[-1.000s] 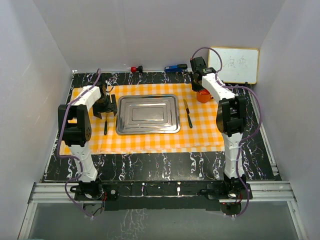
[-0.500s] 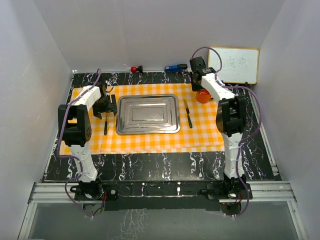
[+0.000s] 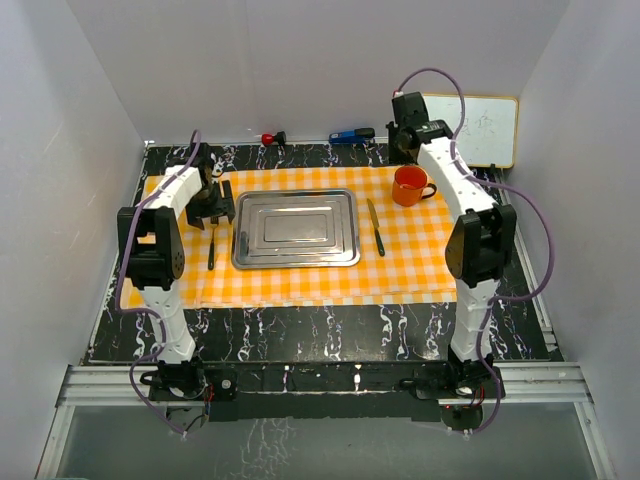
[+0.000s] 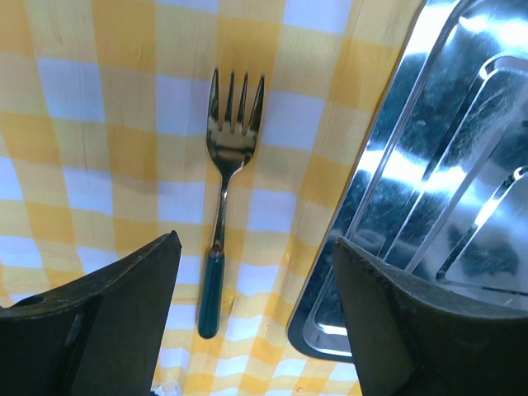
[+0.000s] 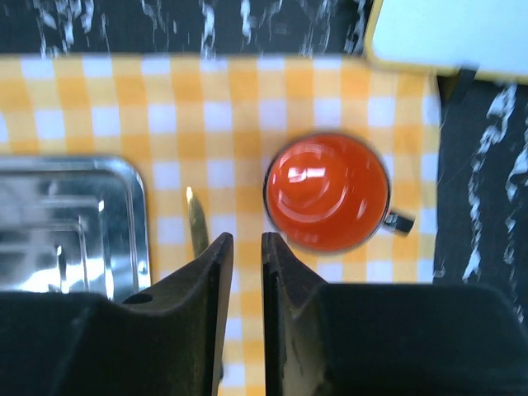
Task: Set the dinner table for one person
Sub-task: Adjust the cup on the napkin.
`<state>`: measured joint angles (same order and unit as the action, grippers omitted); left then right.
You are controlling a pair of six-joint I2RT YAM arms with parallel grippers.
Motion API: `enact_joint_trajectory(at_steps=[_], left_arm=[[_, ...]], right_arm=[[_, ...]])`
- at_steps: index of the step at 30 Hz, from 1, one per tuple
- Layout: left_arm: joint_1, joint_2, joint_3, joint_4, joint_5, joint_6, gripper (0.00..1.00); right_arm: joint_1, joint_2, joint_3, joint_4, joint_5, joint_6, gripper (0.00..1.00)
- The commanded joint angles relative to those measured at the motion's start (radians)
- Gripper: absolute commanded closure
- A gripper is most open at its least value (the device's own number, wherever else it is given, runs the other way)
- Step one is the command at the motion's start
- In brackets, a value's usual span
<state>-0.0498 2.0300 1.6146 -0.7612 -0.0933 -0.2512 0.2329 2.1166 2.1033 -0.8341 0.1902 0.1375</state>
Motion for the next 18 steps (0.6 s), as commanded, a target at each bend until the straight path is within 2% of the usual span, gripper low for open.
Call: enact_joint_trajectory(at_steps=[1, 2, 3, 9, 11, 13, 18], left_arm=[[-0.001, 0.042, 0.088, -0.047, 0.01, -0.015, 0.24], [-0.001, 0.051, 0.101, -0.056, 0.007, -0.016, 0.13], [-0.001, 0.059, 0.114, -0.061, 0.003, -0.017, 0.1], [-0.001, 0.076, 0.144, -0.048, 0.006, -0.028, 0.08], [-0.001, 0.086, 0.159, -0.051, 0.018, -0.034, 0.02], [-0.001, 0.089, 0.169, -0.055, 0.021, -0.044, 0.01], [-0.001, 0.052, 0.151, -0.036, 0.027, -0.037, 0.01]], right_arm=[[0.002, -0.1, -0.208, -0.036, -0.102, 0.088, 0.82], [0.003, -0.118, -0.253, -0.034, -0.111, 0.097, 0.82], [0.007, -0.138, -0.29, -0.036, -0.112, 0.104, 0.82], [0.019, -0.218, -0.456, -0.008, -0.147, 0.127, 0.77], [0.021, -0.228, -0.514, 0.021, -0.182, 0.134, 0.76], [0.026, -0.236, -0.575, 0.06, -0.176, 0.149, 0.75], [0.034, -0.233, -0.595, 0.102, -0.16, 0.156, 0.73]])
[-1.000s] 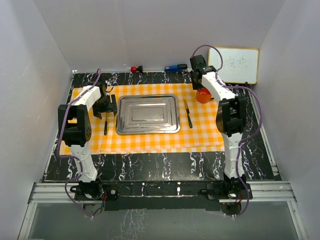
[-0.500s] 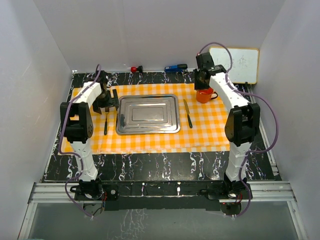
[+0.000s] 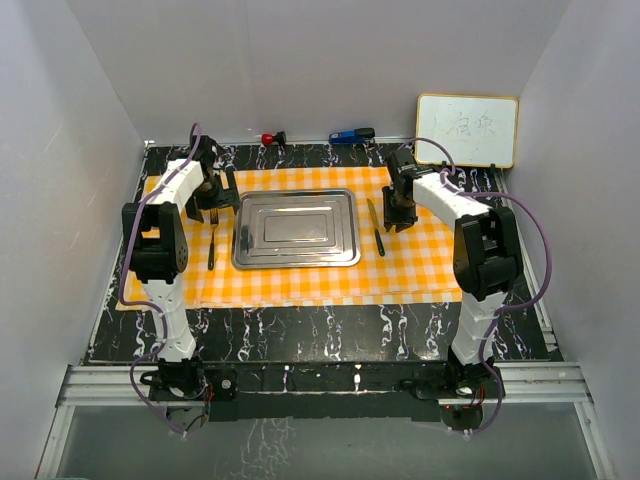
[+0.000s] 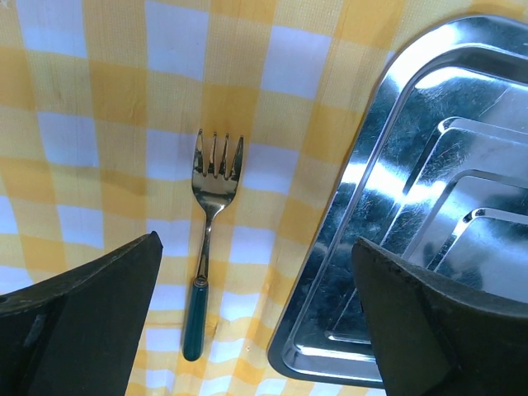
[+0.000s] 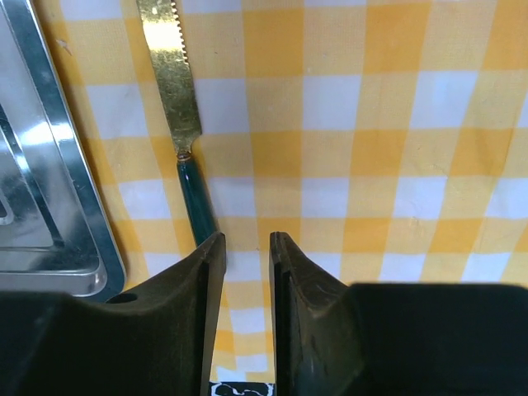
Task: Set the dinner table for one person
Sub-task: Adjust the cup on the napkin, then adjust the knife on the napkin.
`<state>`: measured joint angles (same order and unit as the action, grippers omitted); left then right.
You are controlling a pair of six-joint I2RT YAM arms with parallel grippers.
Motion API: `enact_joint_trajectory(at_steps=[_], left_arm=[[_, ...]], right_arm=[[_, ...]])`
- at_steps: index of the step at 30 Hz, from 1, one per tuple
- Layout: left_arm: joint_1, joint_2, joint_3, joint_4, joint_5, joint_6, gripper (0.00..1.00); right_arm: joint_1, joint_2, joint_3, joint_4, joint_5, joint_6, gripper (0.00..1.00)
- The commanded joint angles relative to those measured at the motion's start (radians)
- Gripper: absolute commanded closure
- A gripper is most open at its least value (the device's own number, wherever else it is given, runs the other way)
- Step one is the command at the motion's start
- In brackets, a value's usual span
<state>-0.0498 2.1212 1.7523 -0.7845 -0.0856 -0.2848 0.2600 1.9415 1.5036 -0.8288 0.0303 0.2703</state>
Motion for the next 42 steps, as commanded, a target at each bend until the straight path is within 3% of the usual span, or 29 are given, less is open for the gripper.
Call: enact_joint_trajectory(at_steps=[1, 4, 6, 8, 25, 42], left_arm=[[-0.001, -0.051, 0.003, -0.003, 0.017, 0.0, 0.01], [-0.001, -0.084, -0.023, 0.016, 0.002, 0.004, 0.01], [-0.001, -0.092, -0.027, 0.015, -0.002, 0.007, 0.01], [-0.001, -0.092, -0.027, 0.008, -0.009, 0.007, 0.01], [-0.001, -0.091, -0.051, -0.001, -0.029, 0.008, 0.01], [0.0, -0.087, -0.048, -0.02, -0.052, 0.022, 0.01]], right_arm=[[0.01, -0.055, 0.006, 0.097, -0.003, 0.025, 0.72], [0.019, -0.048, -0.002, 0.104, -0.015, 0.03, 0.71], [0.023, -0.042, -0.015, 0.123, -0.031, 0.037, 0.56], [0.027, -0.036, -0.028, 0.135, -0.04, 0.044, 0.52], [0.048, -0.023, -0.125, 0.205, -0.047, 0.066, 0.54], [0.048, 0.004, -0.11, 0.22, -0.085, 0.066, 0.64]])
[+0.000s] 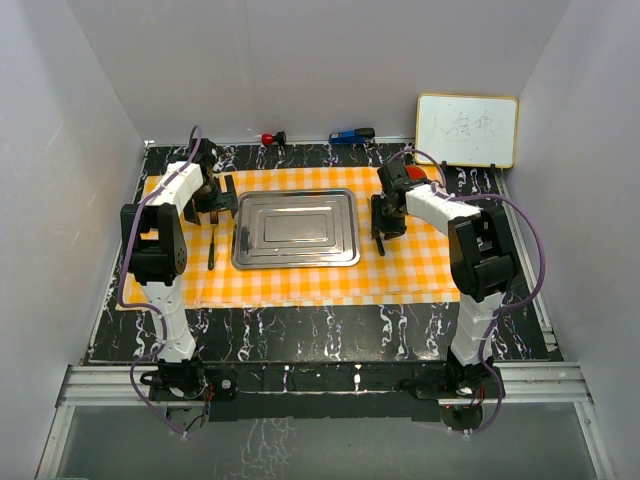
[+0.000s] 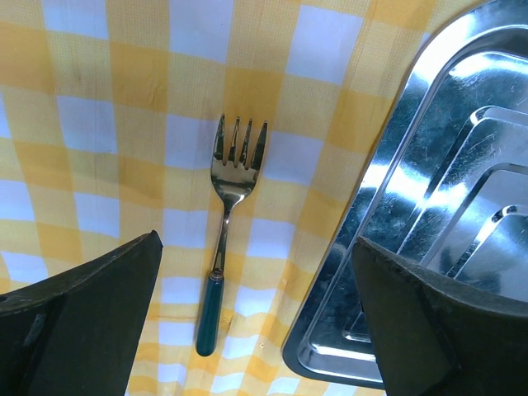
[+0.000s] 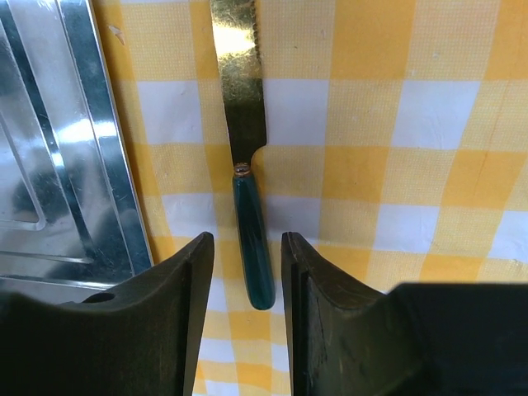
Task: Set the dinner table for one person
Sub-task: Adjust the knife on the napkin.
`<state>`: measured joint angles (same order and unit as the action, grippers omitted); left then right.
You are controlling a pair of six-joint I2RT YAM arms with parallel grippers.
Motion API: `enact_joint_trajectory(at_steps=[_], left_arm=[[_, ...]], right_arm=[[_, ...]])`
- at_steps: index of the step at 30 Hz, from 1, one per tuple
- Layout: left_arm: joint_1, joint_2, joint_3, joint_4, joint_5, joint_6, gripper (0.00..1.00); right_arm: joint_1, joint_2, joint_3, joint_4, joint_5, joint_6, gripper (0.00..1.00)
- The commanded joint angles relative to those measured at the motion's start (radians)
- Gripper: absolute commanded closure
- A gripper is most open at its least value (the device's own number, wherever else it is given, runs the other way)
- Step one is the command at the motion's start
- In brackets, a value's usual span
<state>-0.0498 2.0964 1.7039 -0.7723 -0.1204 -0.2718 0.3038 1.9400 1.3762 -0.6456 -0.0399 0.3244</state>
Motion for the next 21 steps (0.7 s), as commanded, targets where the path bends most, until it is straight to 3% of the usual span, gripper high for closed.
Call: enact_joint_trajectory(at_steps=[1, 21], left_arm=[[0.001, -0.062, 0.0, -0.033, -0.018, 0.009, 0.01], [0.004, -0.043, 0.002, -0.042, -0.025, 0.012, 0.01]], right_arm=[[0.004, 0.005, 0.018, 0.034, -0.017, 0.012, 0.64], [0.004, 0.029, 0.026, 0.025, -0.076, 0.036, 0.66]])
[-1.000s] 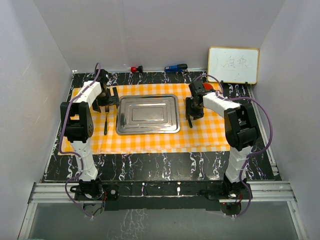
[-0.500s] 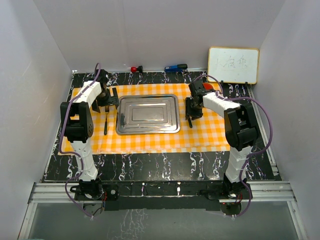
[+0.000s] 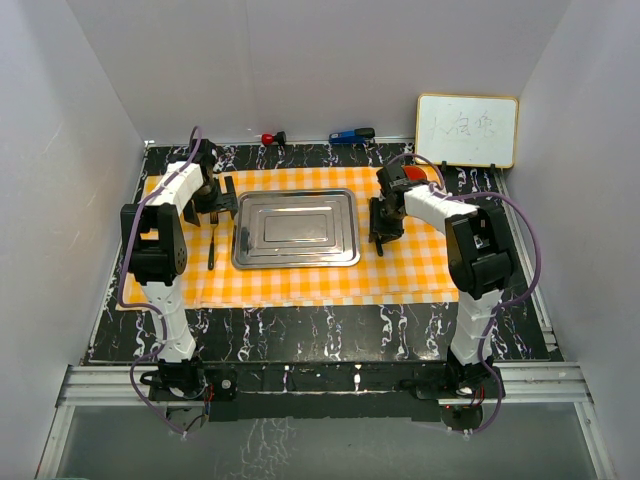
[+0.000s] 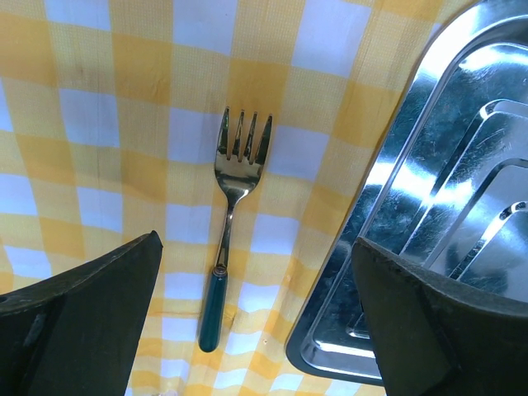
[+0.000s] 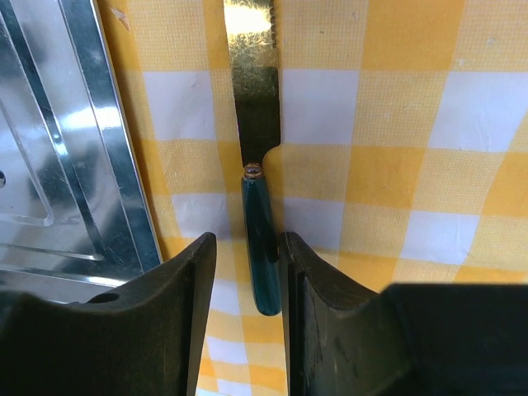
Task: Set the dinner table for one person
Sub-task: Adjust the knife on the napkin.
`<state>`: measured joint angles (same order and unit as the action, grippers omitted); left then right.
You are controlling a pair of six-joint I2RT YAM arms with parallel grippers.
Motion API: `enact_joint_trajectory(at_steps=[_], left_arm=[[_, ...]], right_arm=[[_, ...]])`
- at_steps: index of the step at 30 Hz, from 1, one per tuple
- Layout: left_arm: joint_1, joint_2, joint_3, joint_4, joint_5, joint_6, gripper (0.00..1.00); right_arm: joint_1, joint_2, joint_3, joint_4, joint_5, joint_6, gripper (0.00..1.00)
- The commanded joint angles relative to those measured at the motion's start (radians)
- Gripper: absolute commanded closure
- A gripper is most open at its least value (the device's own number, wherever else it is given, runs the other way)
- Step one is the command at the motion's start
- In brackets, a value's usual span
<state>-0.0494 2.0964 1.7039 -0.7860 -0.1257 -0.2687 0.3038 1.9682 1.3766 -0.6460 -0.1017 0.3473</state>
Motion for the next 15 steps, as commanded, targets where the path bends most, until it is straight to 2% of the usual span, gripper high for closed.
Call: enact_joint_trajectory(at_steps=[1, 15], left_arm=[[0.005, -0.042, 0.003, -0.028, -0.021, 0.009, 0.01], [0.006, -0.041, 0.005, -0.033, -0.023, 0.012, 0.01]], right_arm=[[0.004, 0.003, 0.027, 0.025, -0.015, 0.012, 0.66], [0.004, 0.019, 0.053, 0.009, 0.015, 0.01, 0.66]])
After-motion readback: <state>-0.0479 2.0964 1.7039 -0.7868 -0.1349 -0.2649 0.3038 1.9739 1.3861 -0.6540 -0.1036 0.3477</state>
